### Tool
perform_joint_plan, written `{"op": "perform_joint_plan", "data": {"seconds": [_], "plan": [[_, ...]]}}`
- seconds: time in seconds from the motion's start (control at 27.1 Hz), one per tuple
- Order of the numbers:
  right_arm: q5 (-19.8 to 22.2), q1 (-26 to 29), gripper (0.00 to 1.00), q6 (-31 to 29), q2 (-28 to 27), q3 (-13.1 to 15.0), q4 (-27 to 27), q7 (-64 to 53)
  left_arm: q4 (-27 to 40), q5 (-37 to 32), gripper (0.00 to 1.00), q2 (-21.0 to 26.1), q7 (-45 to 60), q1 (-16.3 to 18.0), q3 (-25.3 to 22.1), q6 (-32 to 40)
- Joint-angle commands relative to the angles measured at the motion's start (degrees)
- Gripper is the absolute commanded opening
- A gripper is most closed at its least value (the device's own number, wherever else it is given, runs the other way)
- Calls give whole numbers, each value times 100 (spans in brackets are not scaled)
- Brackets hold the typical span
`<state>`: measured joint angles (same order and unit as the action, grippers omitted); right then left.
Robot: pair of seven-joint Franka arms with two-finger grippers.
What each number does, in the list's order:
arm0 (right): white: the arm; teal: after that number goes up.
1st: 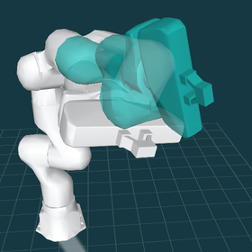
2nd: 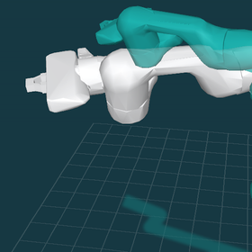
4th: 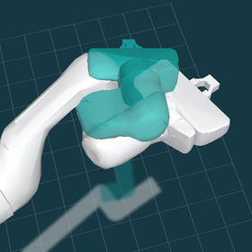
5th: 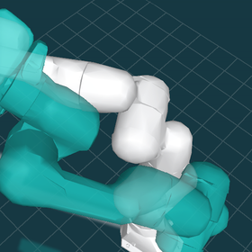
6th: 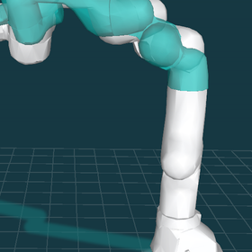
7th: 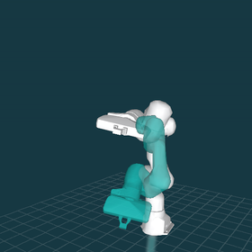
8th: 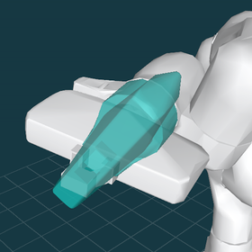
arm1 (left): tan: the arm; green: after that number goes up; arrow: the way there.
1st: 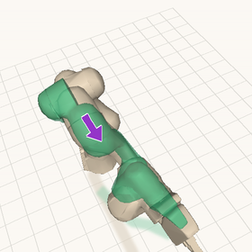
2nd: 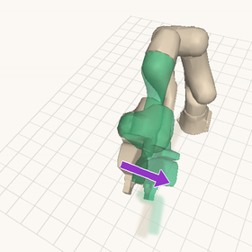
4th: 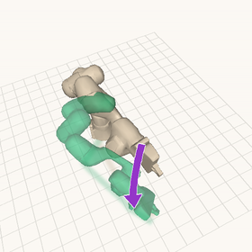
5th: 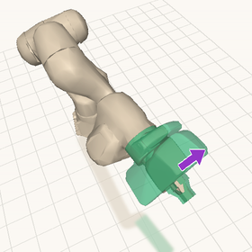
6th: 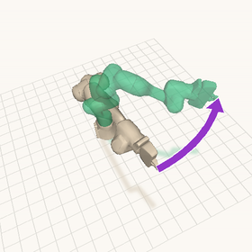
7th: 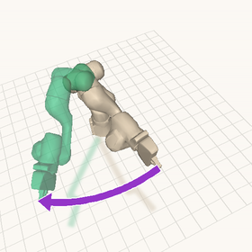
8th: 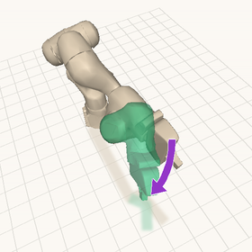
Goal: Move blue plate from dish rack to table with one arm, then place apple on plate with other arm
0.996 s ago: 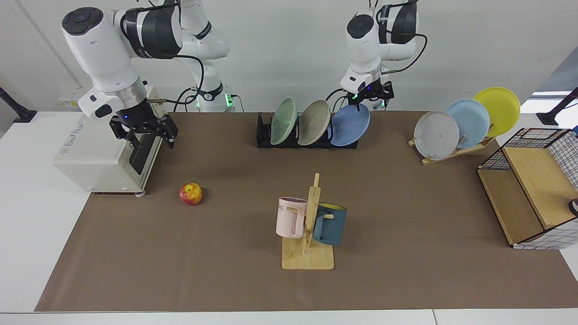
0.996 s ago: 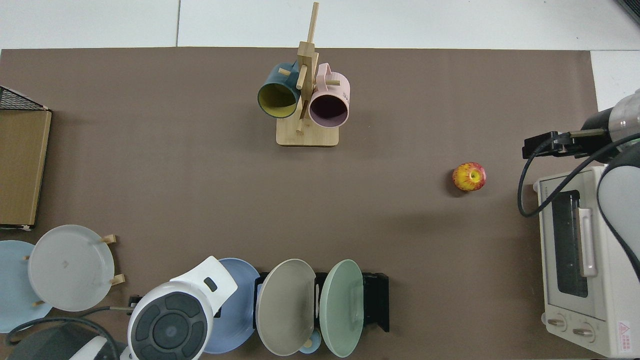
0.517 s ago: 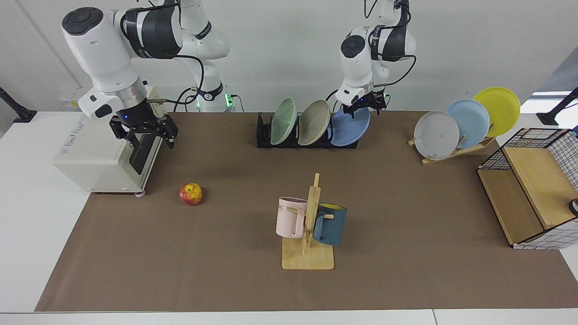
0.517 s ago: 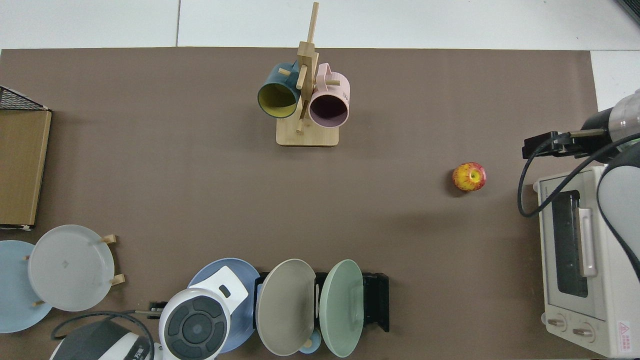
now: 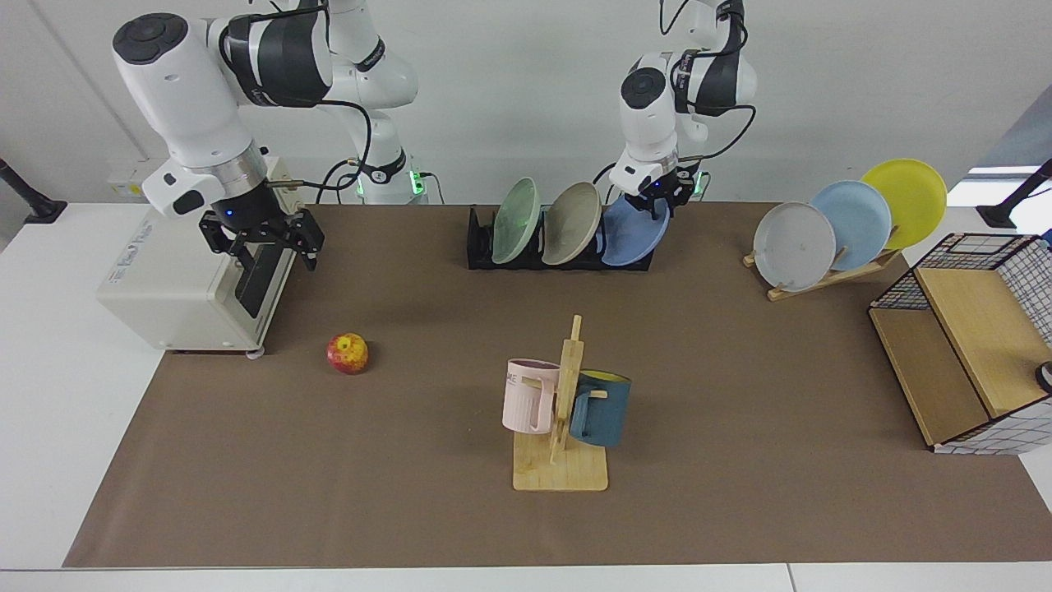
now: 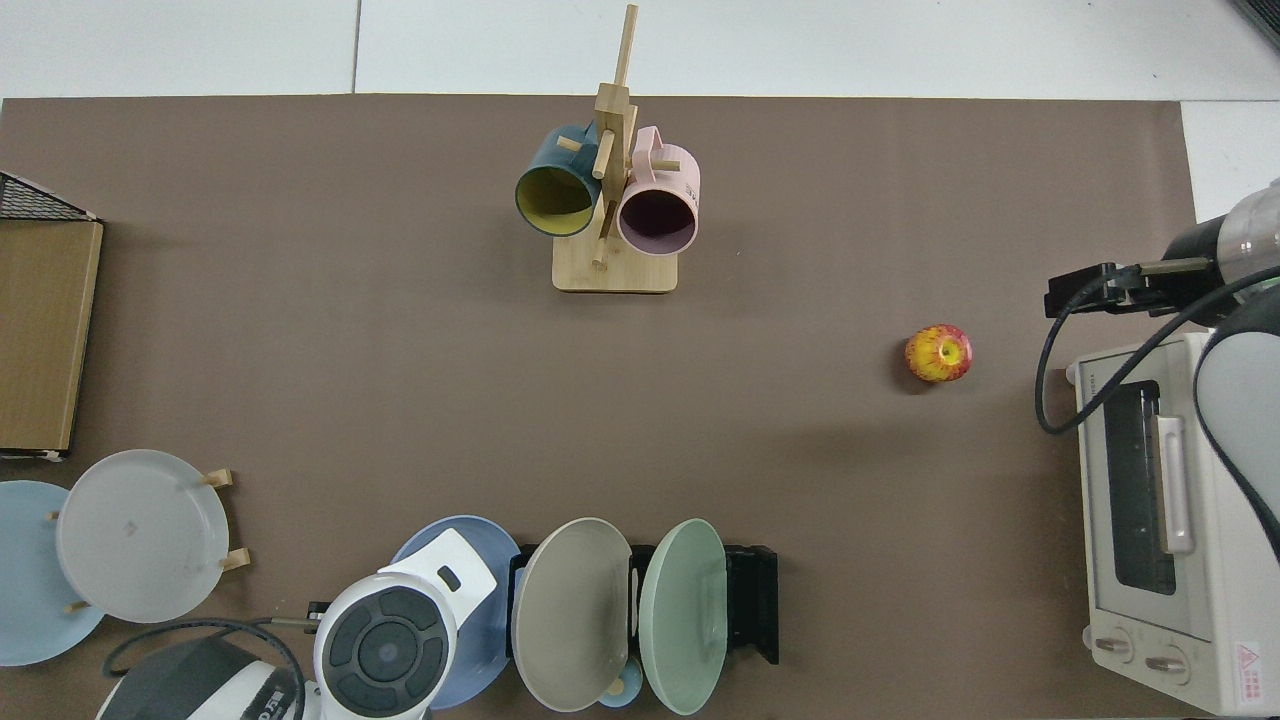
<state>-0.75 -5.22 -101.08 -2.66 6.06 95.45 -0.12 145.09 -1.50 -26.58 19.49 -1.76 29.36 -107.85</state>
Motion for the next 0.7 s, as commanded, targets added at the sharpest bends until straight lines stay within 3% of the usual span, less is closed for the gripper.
{"op": "perform_joint_plan", "data": {"seconds": [0.0,0.48,0.66], "plan": [[-4,21,100,-61,125,-35,141,126,-340,71,0,48,-235,255,26,212],[-4,21,100,-52,125,-35,141,126,-1088,-333,0,74,-323,352,52,941],[-4,21,100,-52,125,-35,141,126,-1605,-351,0,197,-446,738,44,1161]]}}
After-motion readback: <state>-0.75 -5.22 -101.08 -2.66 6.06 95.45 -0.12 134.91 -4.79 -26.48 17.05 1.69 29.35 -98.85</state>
